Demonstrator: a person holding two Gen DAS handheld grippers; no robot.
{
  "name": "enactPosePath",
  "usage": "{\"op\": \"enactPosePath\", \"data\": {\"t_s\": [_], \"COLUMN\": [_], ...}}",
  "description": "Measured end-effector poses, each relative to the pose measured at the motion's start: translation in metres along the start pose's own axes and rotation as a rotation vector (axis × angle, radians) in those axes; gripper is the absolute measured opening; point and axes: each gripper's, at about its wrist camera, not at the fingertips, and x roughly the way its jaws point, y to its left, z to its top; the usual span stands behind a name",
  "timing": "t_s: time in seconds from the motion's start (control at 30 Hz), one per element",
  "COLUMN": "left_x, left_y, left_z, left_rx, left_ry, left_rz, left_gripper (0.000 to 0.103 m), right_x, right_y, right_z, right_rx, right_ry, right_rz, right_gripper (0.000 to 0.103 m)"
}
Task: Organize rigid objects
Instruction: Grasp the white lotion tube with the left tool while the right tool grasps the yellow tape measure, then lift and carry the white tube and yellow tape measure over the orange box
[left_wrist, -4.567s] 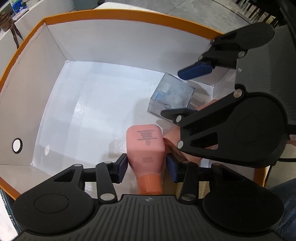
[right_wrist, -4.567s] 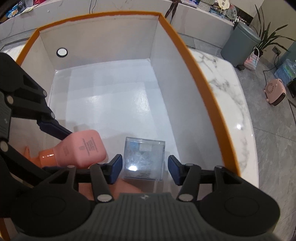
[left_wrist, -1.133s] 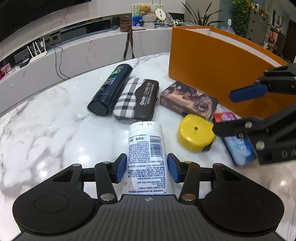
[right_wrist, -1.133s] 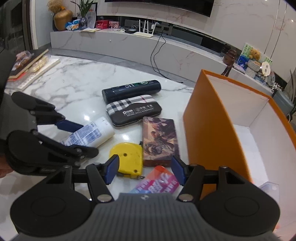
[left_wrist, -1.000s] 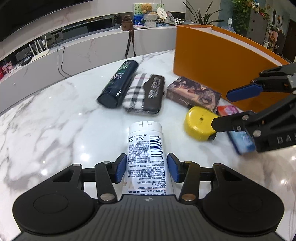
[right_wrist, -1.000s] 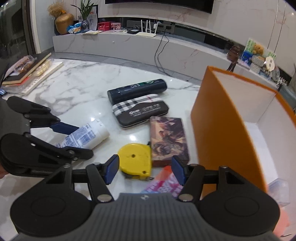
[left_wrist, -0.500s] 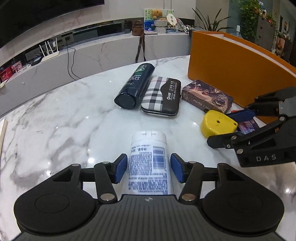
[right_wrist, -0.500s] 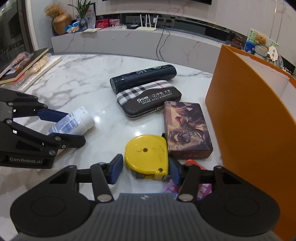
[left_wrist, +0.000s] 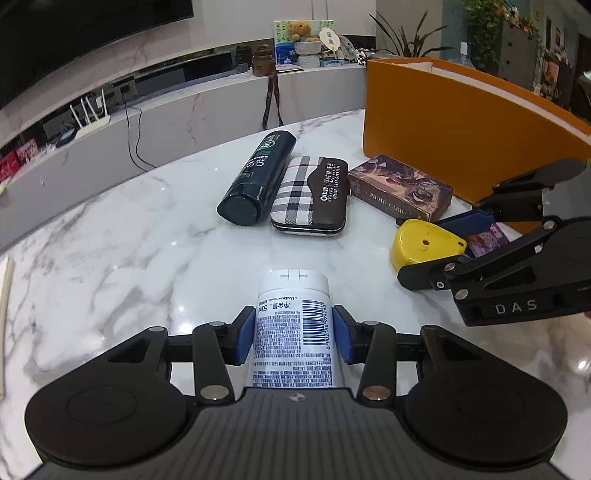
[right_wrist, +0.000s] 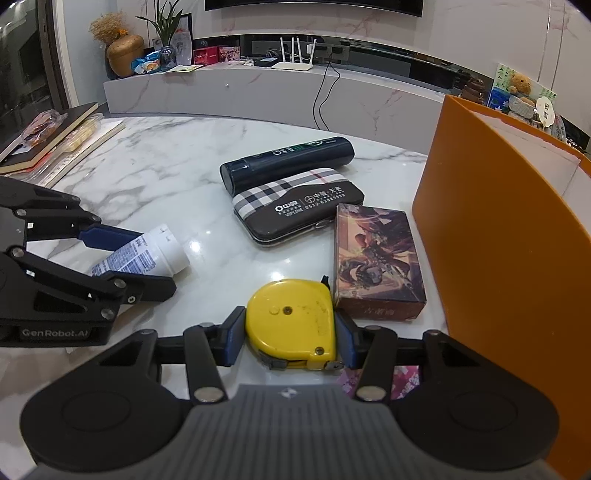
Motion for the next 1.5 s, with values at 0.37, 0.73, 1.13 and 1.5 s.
{"op": "enactPosePath", "data": {"t_s": [0.37,0.73,1.13,1.5], "left_x": [-0.016,-0.04,-0.065,-0.065], "left_y": [0.001,-0.004,-0.025,-0.073], "left_z": [0.009,0.023,0.07,0.126], "left_rx": [0.004,-0.004,0.031,0.134], "left_ry": [-0.03,-0.054,-0.112,-0.157], "left_rz": [0.013,-0.009,-0.015,-0.05], "left_gripper": [0.05,0.05,0.05,0.05], "right_x": [-0.026,-0.057,-0.097,-0.133], "right_y": [0.007,0.006,-0.01,-0.061], "right_z": [0.011,0.03,0.049,0.058], "right_rx": [-0.019,-0.042,-0.031,0.075], "right_ry": [-0.047,-0.122,-0.214,-0.29], "right_rz": [0.017,-0.001,-0.012,-0.077], "right_gripper": [0.052,0.052,0.052,0.052]}}
